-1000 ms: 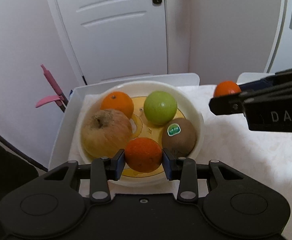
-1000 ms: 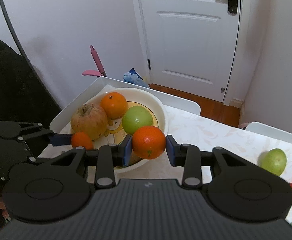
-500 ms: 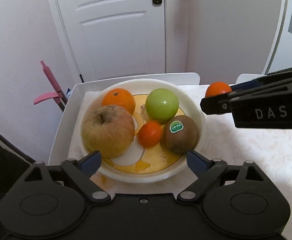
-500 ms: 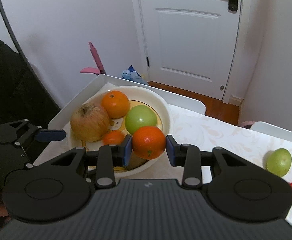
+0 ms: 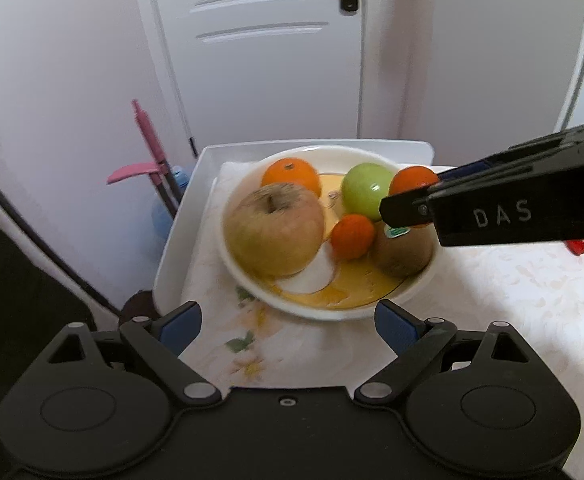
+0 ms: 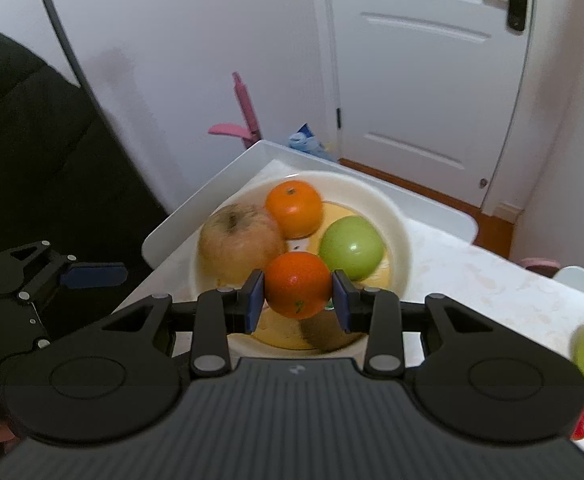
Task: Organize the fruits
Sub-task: 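Open the left gripper over the bowl while the right gripper releases its tangerine, then move both grippers back toward the large orange and tomatoes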
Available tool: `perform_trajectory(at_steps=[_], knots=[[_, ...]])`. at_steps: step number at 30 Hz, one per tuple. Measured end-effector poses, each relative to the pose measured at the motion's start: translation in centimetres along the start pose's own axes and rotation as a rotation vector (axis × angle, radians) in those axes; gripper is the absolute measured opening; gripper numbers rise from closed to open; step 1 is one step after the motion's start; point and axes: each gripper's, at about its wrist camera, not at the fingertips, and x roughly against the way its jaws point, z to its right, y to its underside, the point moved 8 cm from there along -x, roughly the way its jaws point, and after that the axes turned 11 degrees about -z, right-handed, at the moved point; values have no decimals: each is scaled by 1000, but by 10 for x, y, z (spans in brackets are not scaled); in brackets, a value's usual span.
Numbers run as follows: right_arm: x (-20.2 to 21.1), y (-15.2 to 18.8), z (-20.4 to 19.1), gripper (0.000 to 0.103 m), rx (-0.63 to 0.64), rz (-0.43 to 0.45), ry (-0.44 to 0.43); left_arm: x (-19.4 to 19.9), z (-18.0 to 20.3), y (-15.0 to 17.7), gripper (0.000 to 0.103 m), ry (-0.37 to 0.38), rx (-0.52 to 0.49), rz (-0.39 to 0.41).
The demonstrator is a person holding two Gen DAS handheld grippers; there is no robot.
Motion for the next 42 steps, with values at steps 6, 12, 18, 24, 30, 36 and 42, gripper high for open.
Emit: perform_trajectory(at_steps=[6,12,18,24,30,36,42], knots=[[-18,5,-13,51,14,-24,-15,-5,-16,12,96,-20,32,-16],[-33,10,-21,51,18,-43,-18,-7,-25,17,96,-28,37,-23],[-32,9,-23,91,12,-35,5,-7,-30,21,96,-26,52,-30],[-21,7,-16,102,-15,-14,35,-4,-34,19,96,-13,69,-28],[-7,7,-12,102,-44,-1,52,4,-35,16,96,-21,72,-10],[11,10,-9,102,-72,11,68,23,-36,11,102,-31,84,33],[43,22,2,102,-142,46,107,40,-26,12,103,-14,58,55]])
